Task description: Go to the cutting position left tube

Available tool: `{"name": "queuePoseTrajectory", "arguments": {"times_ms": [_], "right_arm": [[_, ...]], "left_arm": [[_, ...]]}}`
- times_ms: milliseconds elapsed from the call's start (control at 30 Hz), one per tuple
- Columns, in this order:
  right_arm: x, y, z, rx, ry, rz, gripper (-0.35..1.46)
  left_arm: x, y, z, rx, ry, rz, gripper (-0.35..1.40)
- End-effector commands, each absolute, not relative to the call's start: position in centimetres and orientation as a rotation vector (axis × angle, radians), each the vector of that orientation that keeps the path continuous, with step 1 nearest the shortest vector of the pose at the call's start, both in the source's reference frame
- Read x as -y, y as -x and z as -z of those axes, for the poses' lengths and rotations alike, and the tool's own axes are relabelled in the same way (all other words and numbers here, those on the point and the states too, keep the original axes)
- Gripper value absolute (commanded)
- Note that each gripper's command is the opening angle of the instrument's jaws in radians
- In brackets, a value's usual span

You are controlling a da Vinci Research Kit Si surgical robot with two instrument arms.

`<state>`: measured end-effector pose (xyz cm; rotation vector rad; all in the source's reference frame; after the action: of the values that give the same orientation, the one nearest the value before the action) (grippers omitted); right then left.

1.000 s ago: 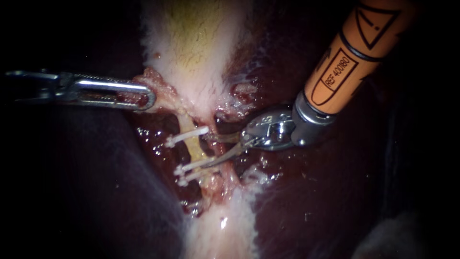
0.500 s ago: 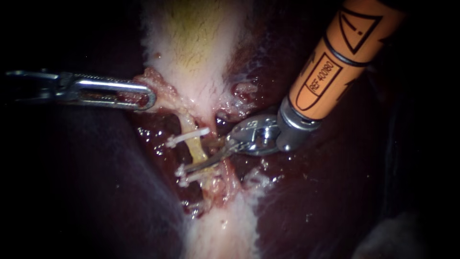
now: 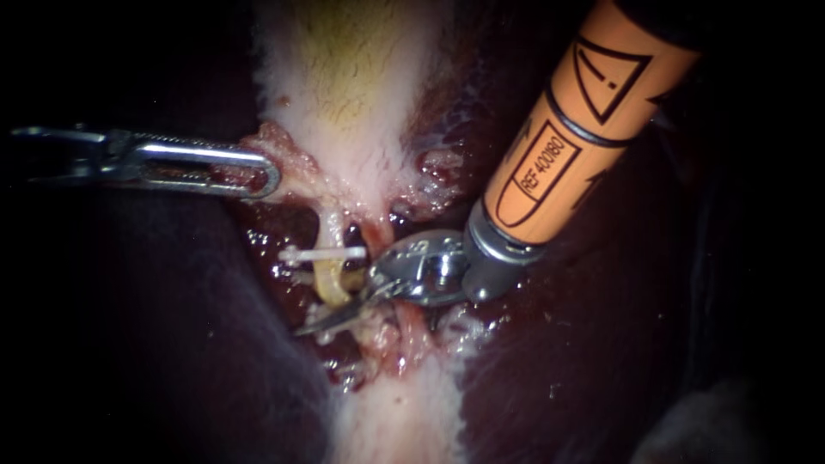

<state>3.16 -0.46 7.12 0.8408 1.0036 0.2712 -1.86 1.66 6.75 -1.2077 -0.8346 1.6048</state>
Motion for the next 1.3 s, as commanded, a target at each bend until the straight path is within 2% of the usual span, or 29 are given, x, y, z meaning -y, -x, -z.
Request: {"name": "queuePoseTrajectory", "arguments": {"times_ms": [33,667,1133,1300], "right_arm": [[0.47,-3.18,-7.12,-1.006,-0.840,-0.272,1.34],[0.42,-3.30,-7.20,-1.052,-0.832,-0.339,1.38],[0.33,-3.24,-6.63,-1.113,-0.884,-0.372,1.38],[0.31,-3.25,-6.52,-1.136,-0.905,-0.381,1.38]], "left_arm": [[-1.66,1.86,-6.75,0.835,1.208,-1.605,-0.35],[-1.67,1.88,-6.76,0.834,1.208,-1.605,-0.35],[-1.67,1.85,-6.76,0.836,1.208,-1.605,-0.35],[-1.67,1.85,-6.76,0.836,1.208,-1.605,-0.35]]}}
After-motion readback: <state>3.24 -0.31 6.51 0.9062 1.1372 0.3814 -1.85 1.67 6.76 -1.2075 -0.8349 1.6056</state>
